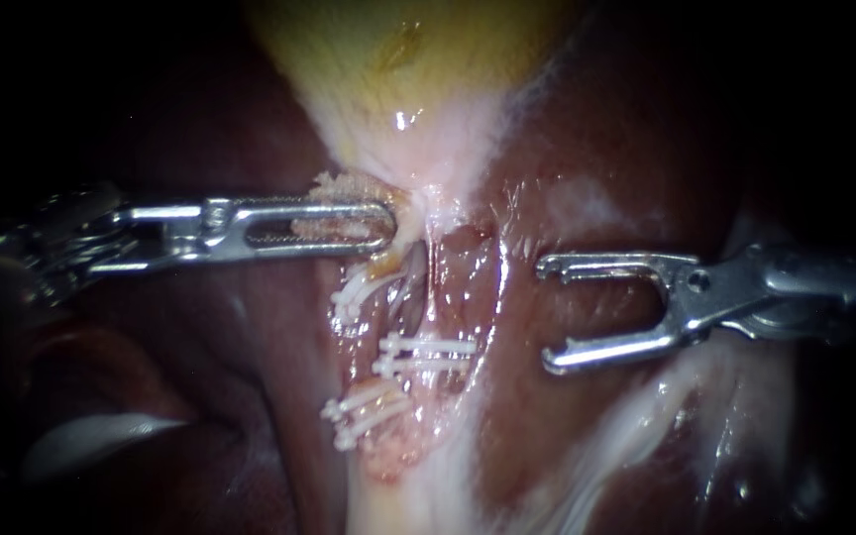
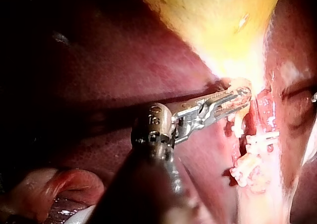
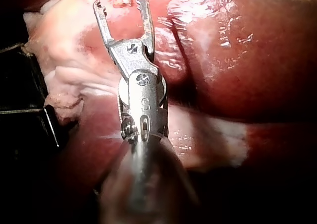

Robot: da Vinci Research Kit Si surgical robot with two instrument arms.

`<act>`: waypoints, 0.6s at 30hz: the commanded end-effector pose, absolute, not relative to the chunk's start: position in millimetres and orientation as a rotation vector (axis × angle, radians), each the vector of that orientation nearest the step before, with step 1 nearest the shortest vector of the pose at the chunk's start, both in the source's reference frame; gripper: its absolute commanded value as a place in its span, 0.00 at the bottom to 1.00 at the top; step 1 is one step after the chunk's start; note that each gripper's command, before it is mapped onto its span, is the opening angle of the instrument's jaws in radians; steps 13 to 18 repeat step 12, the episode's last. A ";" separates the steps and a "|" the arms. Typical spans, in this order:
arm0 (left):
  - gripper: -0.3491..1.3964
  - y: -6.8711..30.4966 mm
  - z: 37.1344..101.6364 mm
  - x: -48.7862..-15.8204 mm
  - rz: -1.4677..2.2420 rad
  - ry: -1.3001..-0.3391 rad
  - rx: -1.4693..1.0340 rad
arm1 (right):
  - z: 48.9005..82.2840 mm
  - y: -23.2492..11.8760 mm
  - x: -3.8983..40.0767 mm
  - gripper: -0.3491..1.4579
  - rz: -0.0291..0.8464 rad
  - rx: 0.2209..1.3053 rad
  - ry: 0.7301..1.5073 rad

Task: Going back second clip right tube

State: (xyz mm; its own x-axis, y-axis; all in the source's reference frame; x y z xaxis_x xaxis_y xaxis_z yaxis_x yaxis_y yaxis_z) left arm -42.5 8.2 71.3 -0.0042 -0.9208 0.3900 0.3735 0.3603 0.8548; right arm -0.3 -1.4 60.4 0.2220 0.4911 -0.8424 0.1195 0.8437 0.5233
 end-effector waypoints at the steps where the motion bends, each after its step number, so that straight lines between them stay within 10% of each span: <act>1: 0.00 8.2 71.2 -42.4 -1.127 -1.147 0.615 | 60.4 -1.4 -0.4 0.47 0.275 0.547 1.340; 18: 0.00 8.1 71.2 -42.3 -1.127 -1.147 0.615 | 60.4 -1.4 -0.3 0.47 0.265 0.540 1.342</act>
